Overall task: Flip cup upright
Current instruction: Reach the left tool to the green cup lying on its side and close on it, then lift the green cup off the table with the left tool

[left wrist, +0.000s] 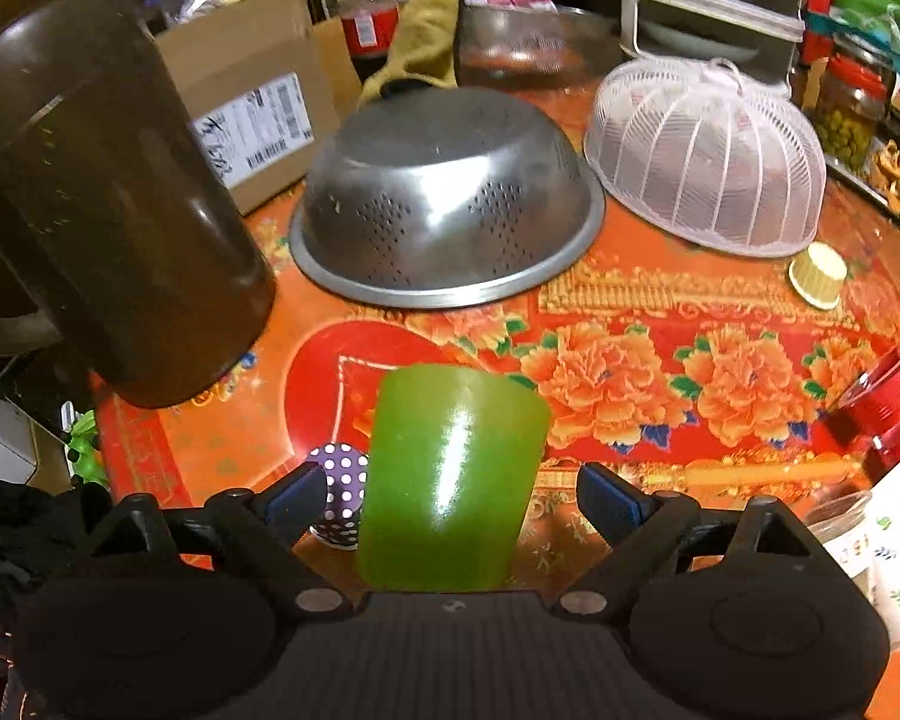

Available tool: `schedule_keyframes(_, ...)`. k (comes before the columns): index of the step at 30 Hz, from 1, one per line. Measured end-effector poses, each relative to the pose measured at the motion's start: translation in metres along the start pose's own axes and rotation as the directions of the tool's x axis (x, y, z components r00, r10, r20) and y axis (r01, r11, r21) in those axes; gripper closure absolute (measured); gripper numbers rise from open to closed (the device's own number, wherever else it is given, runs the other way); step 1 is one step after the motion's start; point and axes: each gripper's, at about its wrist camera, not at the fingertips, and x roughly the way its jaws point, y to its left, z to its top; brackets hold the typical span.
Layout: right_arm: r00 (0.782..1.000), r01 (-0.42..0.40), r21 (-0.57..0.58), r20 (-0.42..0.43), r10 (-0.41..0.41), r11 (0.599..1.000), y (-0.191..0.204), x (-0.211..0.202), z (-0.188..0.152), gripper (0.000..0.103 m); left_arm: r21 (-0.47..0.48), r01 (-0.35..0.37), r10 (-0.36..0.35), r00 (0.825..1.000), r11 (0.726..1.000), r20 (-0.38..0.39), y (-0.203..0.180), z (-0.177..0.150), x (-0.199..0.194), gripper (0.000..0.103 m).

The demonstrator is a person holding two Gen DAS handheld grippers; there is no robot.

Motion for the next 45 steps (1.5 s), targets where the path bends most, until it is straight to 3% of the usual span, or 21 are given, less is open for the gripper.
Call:
schedule_keyframes(5, 1.000, -0.005, 0.002, -0.009, 0.005, 1.000, 0.001, 0.006, 0.001, 0.001, 0.009, -0.017, 0.018, 0.999, 1.000, -0.030, 0.002, 0.000, 0.014, 0.010)
schedule_keyframes(9, 1.000, -0.009, -0.004, -0.009, 0.009, 1.000, 0.002, 0.006, 0.001, 0.001, 0.027, -0.024, 0.025, 0.998, 0.999, -0.052, -0.001, -0.001, 0.023, 0.027)
schedule_keyframes(16, 1.000, -0.005, 0.006, 0.007, 0.004, 1.000, 0.001, -0.002, 0.001, 0.001, 0.049, -0.037, 0.039, 0.999, 0.998, -0.035, -0.009, -0.006, 0.015, 0.031)
schedule_keyframes(24, 0.999, -0.034, 0.009, 0.032, 0.034, 0.999, 0.007, -0.009, -0.001, 0.001, 0.017, -0.046, 0.045, 0.999, 0.999, 0.026, -0.013, -0.012, -0.024, 0.031)
schedule_keyframes(30, 0.997, -0.044, 0.011, 0.059, 0.043, 0.999, 0.010, -0.018, -0.005, 0.001, -0.046, -0.044, 0.048, 0.995, 0.998, 0.090, -0.023, -0.022, -0.086, 0.031)
schedule_keyframes(35, 0.996, -0.051, 0.037, 0.074, 0.048, 0.998, 0.006, -0.026, -0.008, 0.001, -0.164, 0.059, -0.037, 0.990, 0.985, 0.136, -0.051, -0.065, -0.151, 0.031)
schedule_keyframes(37, 0.997, -0.034, 0.030, 0.073, 0.032, 0.999, 0.006, -0.030, -0.009, 0.001, -0.174, 0.134, -0.109, 0.983, 0.975, 0.147, -0.076, -0.094, -0.165, 0.031)
schedule_keyframes(41, 0.997, -0.034, 0.070, 0.073, 0.029, 0.997, 0.000, -0.037, -0.008, 0.001, -0.216, 0.287, -0.263, 0.956, 0.933, 0.131, -0.119, -0.144, -0.164, 0.031)
schedule_keyframes(45, 0.998, -0.063, 0.112, 0.024, 0.060, 0.992, 0.000, -0.032, -0.004, 0.001, -0.288, 0.339, -0.322, 0.941, 0.896, 0.104, -0.150, -0.172, -0.141, 0.031)
